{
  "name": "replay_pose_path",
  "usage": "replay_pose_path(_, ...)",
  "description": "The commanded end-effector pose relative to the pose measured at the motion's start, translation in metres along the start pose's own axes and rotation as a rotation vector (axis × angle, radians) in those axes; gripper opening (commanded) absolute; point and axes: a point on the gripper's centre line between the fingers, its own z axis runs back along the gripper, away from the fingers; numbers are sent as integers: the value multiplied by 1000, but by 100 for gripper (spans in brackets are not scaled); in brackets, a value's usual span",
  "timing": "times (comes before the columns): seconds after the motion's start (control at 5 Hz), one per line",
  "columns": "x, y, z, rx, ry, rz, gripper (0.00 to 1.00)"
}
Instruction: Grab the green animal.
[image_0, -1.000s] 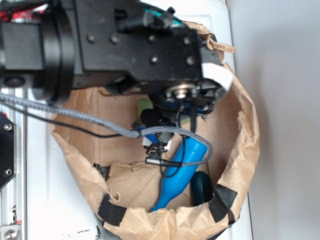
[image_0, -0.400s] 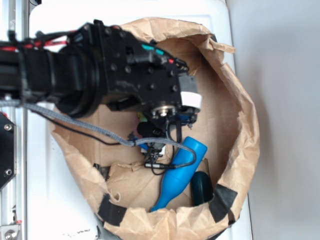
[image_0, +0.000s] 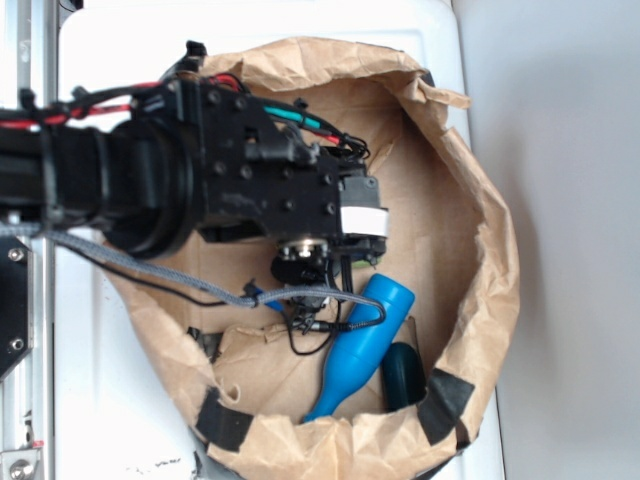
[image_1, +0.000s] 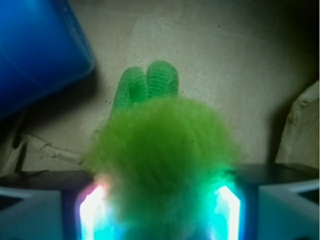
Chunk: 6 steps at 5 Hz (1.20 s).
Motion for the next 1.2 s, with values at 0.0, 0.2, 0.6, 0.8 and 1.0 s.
replay_pose_path(0.0,9,-16,32,-26,-39,-4,0)
replay_pose_path(0.2,12,-14,64,-84,-26,-3,0)
replay_pose_path(0.6,12,-10,109,-102,-19,48,0)
replay_pose_path(0.8,16,-14,122,-95,-13,62,0)
replay_pose_path(1.0,21,-18,127,-85,-18,49,0)
